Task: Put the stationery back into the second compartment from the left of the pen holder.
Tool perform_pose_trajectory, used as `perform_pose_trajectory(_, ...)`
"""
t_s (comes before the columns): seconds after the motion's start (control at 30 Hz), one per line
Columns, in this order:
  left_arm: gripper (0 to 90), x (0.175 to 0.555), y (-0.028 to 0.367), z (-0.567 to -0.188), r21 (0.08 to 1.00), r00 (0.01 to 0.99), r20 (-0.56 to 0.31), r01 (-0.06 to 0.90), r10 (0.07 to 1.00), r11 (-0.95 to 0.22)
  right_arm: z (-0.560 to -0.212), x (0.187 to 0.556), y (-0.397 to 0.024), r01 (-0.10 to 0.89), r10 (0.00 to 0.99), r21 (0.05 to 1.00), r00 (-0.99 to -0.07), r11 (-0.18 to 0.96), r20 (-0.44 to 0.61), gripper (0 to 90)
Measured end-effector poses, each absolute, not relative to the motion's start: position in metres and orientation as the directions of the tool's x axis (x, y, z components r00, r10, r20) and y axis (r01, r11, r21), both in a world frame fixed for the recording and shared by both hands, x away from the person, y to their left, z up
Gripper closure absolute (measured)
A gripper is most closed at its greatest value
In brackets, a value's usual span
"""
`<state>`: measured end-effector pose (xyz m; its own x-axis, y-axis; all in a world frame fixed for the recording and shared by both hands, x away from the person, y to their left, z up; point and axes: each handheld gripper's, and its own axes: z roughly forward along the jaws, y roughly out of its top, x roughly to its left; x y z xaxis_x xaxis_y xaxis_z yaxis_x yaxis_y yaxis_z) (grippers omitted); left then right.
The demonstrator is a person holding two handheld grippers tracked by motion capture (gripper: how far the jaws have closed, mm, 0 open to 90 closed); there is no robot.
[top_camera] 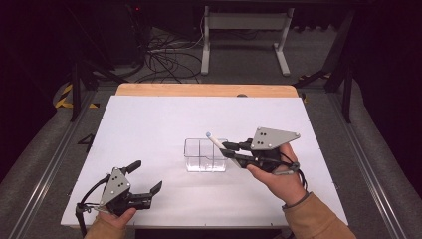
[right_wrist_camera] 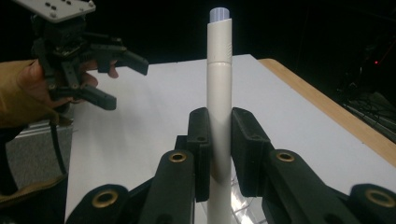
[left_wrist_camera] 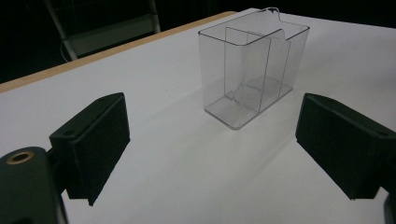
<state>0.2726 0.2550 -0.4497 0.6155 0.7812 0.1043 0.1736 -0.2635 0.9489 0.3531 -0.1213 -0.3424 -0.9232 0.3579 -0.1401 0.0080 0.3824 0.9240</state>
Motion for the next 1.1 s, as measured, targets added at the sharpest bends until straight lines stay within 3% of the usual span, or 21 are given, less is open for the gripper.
perform_pose_trajectory(0.5, 10.7, 0.273, 0.255, -0.450, 0.949, 0.615, 0.104, 0.174, 0.782, -0.263, -0.347, 0.368, -0.103, 0.038, 0.433, 0.970, -0.898, 0.240, -0.072, 78.9)
perform_pose_trajectory(1.1, 10.7, 0.273, 0.256, -0.450, 0.949, 0.617, 0.102, 0.175, 0.781, -0.262, -0.363, 0.385, -0.075, 0.068, 0.495, 0.983, -0.868, 0.169, -0.025, 78.9)
